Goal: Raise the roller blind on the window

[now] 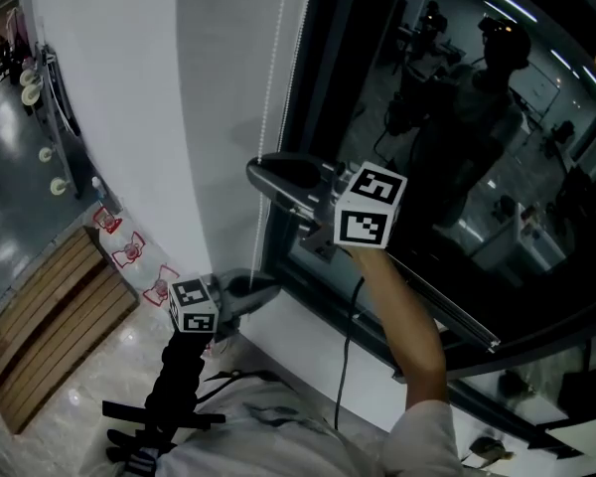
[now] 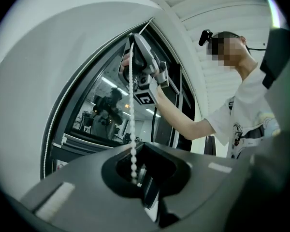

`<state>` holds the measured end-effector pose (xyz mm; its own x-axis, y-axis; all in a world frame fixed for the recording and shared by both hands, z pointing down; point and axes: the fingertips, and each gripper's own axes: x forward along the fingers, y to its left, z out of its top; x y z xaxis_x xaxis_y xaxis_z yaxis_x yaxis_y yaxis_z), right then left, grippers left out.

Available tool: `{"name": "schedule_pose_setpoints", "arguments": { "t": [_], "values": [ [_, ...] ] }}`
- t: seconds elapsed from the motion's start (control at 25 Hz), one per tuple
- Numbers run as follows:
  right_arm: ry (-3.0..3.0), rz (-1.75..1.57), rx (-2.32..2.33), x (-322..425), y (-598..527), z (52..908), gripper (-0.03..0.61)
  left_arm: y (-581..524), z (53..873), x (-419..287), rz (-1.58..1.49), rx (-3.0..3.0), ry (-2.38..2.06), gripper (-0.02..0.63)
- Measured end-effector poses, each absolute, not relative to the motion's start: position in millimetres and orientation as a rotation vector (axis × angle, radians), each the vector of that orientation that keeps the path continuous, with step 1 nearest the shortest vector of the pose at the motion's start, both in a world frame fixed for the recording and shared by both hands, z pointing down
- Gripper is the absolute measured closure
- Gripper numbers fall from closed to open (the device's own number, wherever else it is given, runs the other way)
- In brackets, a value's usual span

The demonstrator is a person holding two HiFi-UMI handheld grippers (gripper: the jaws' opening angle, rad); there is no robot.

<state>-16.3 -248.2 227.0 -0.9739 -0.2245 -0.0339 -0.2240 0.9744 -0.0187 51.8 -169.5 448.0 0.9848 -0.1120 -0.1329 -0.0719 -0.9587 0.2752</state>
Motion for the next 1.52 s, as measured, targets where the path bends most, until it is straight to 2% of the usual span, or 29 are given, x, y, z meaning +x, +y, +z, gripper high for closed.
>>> {"name": "schedule_pose_setpoints", "arguments": {
  "t": [0.28,0.8,0.84,0.88,0.92,1.04,1.4,1.48,1.52],
  "values": [
    [3.081,-0.152,-0.367,-9.9,-239.6,285.1,0.563,-173.3,451.7,47.8,-0.207,2.853,-0.154,0.615],
    [2.899,-0.213,-0.444,19.1,-242.6,283.4,0.56,-175.5,465.4,41.8,-0.17,2.836,-0.194,0.614],
    [2.891,-0.187,-0.483,23.8,-242.4,289.0,0.555,-176.8,472.6,38.4,-0.152,2.825,-0.219,0.571],
    [2.904,-0.158,-0.525,27.1,-240.7,299.7,0.521,-177.7,481.3,35.1,-0.125,2.813,-0.249,0.528],
    [2.92,-0.14,-0.566,29.4,-237.7,313.8,0.426,-178.0,491.2,31.3,-0.091,2.801,-0.281,0.505],
    [2.89,-0.196,-0.716,42.1,-226.4,359.6,0.397,-178.1,519.1,14.6,-0.014,2.755,-0.388,0.452],
    [2.533,-0.439,-1.285,109.0,-154.9,450.0,0.43,-164.6,557.4,-28.7,0.142,2.767,-0.599,0.43],
    [2.483,-0.464,-1.36,113.6,-138.6,463.1,0.439,-156.9,565.9,-32.9,0.18,2.776,-0.586,0.438],
    [2.451,-0.482,-1.389,115.7,-131.4,469.5,0.442,-154.0,569.2,-35.0,0.193,2.778,-0.578,0.464]
  ]
}}
